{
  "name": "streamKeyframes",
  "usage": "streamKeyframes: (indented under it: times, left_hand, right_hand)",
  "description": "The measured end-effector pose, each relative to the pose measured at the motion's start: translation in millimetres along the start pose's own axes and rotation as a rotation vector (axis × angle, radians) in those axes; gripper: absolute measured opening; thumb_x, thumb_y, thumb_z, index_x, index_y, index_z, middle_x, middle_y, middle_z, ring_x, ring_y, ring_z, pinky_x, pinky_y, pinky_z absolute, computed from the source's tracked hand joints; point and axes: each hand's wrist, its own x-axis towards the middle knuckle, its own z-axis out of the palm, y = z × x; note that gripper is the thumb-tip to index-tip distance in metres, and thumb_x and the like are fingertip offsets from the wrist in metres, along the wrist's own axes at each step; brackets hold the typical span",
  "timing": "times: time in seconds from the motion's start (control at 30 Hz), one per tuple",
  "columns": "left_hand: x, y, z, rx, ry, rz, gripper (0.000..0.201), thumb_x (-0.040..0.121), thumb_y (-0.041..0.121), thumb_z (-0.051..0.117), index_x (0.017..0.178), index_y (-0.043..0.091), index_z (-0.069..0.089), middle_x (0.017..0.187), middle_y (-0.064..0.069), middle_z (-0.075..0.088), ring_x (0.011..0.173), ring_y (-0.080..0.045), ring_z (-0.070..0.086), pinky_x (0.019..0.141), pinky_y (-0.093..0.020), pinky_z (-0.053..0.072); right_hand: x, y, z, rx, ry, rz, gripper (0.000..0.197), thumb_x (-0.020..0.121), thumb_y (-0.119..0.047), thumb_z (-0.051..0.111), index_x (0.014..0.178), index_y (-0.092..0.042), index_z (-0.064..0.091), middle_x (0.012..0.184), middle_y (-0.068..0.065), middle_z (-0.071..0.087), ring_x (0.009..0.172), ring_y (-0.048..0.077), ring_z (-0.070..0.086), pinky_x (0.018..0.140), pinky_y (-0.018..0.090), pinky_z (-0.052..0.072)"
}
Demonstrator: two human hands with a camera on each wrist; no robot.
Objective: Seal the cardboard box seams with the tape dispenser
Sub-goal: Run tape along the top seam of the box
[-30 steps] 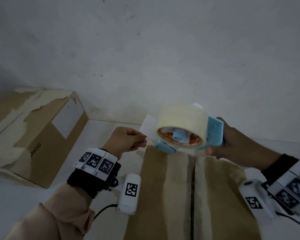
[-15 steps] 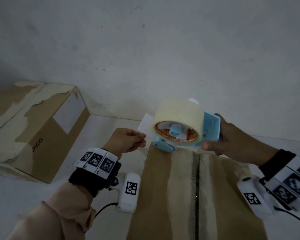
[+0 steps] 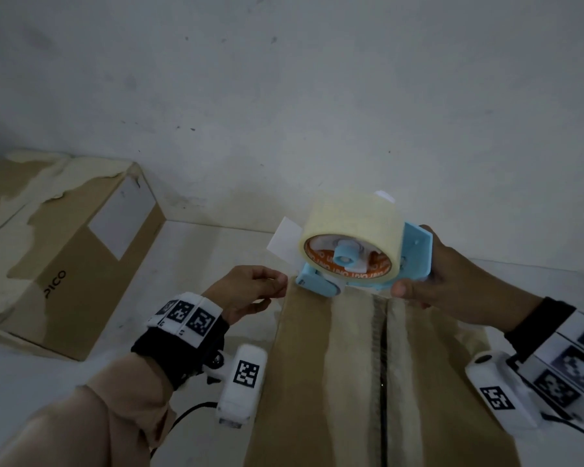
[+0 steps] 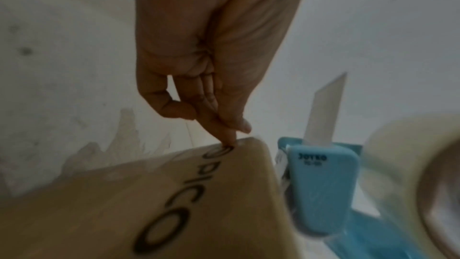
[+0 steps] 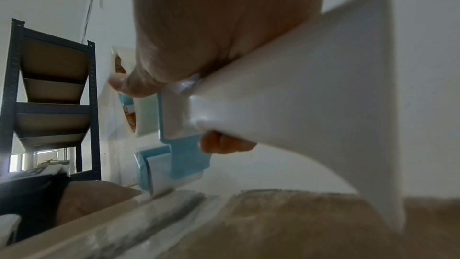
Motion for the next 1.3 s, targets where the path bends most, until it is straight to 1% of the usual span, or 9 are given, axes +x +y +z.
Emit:
streamKeyframes:
  times: [0.17, 0.33, 0.47, 0.67, 0.8, 0.93, 1.0, 1.1, 1.3]
  left_hand:
    - [2.8, 10.2, 1.1, 0.209, -0.011, 0.070, 0.016, 0.089, 0.015, 0.059, 0.102, 0.010, 0.052, 0.078, -0.005, 0.062, 0.067, -0.008, 0.057, 0.059, -0.017, 0.043]
    - [2.0, -9.5, 7.1, 0.315, -0.199, -0.247, 0.061, 0.089, 0.060, 0.027, 0.122, 0.014, 0.049, 0.119, -0.011, 0.054, 0.088, -0.016, 0.054, 0.071, -0.027, 0.048]
    - [0.3, -9.0, 6.6, 0.312, -0.217, -0.298, 0.063, 0.091, 0.059, 0.027, 0.130, 0.014, 0.046, 0.114, -0.008, 0.054, 0.087, -0.017, 0.057, 0.076, -0.032, 0.049]
    - [-23.4, -1.8, 8.1, 0.461, -0.092, -0.071, 0.057, 0.094, 0.055, 0.025, 0.141, 0.025, 0.031, 0.144, 0.001, 0.039, 0.126, -0.018, 0.043, 0.091, -0.034, 0.043]
    - [-38.9, 0.2, 14.9, 0.423, -0.277, 0.148, 0.047, 0.093, 0.040, 0.046, 0.137, 0.033, 0.032, 0.132, 0.006, 0.052, 0.115, -0.013, 0.053, 0.093, -0.035, 0.052]
    - [-36.9, -3.8, 14.3, 0.480, -0.285, 0.182, 0.050, 0.094, 0.036, 0.044, 0.140, 0.034, 0.025, 0.133, 0.011, 0.047, 0.109, -0.007, 0.051, 0.077, -0.015, 0.051]
    - [-34.2, 0.0, 10.3, 0.505, -0.308, 0.182, 0.054, 0.093, 0.035, 0.046, 0.142, 0.029, 0.024, 0.135, 0.013, 0.043, 0.120, -0.005, 0.044, 0.084, -0.008, 0.047]
    - [-28.1, 10.1, 5.2, 0.644, -0.360, 0.170, 0.065, 0.090, 0.042, 0.048, 0.147, 0.027, 0.019, 0.147, 0.008, 0.036, 0.135, -0.009, 0.034, 0.112, -0.032, 0.033]
    - [-27.1, 34.2, 9.7, 1.116, -0.256, 0.174, 0.073, 0.090, 0.051, 0.044, 0.149, 0.023, 0.012, 0.152, -0.002, 0.031, 0.133, -0.019, 0.038, 0.110, -0.033, 0.032]
  right_hand:
    - [2.9, -0.4, 1.1, 0.016, -0.022, -0.015, 0.085, 0.051, -0.072, 0.068, 0.110, -0.019, 0.037, 0.097, -0.003, 0.056, 0.074, -0.007, 0.061, 0.053, 0.007, 0.045]
    - [2.3, -5.9, 2.5, 0.075, -0.034, -0.048, 0.066, 0.059, -0.061, 0.069, 0.105, -0.023, 0.041, 0.093, -0.003, 0.056, 0.074, -0.008, 0.061, 0.054, 0.005, 0.045]
    - [2.9, -4.4, 2.1, 0.063, -0.021, -0.036, 0.083, 0.052, -0.070, 0.069, 0.110, -0.019, 0.038, 0.097, -0.003, 0.056, 0.078, -0.006, 0.061, 0.054, 0.006, 0.046]
    - [0.4, -4.9, 2.6, 0.040, 0.020, -0.031, 0.091, 0.047, -0.073, 0.070, 0.110, -0.015, 0.039, 0.093, -0.003, 0.056, 0.074, -0.008, 0.061, 0.052, 0.007, 0.045]
    - [0.6, -7.0, 3.3, 0.060, -0.005, -0.027, 0.098, 0.046, -0.073, 0.070, 0.113, -0.010, 0.038, 0.094, -0.003, 0.055, 0.073, -0.007, 0.061, 0.052, 0.007, 0.044]
    - [-2.3, -17.4, 8.6, 0.125, -0.071, -0.060, 0.055, 0.052, -0.052, 0.079, 0.100, -0.045, 0.052, 0.084, 0.002, 0.056, 0.064, -0.005, 0.060, 0.050, 0.007, 0.043]
    - [-5.8, -14.2, 9.2, 0.119, -0.065, -0.052, 0.044, 0.053, -0.051, 0.078, 0.089, -0.052, 0.053, 0.085, 0.003, 0.057, 0.061, -0.001, 0.058, 0.048, 0.013, 0.044]
    - [-12.5, -7.9, 9.8, 0.077, 0.032, 0.026, 0.064, 0.049, -0.061, 0.075, 0.097, -0.034, 0.042, 0.090, 0.001, 0.056, 0.066, 0.008, 0.055, 0.047, 0.021, 0.045]
    - [-26.3, -11.5, 17.4, 0.016, 0.109, 0.048, 0.072, 0.046, -0.074, 0.070, 0.097, -0.035, 0.039, 0.098, -0.007, 0.051, 0.078, -0.011, 0.057, 0.055, 0.009, 0.045]
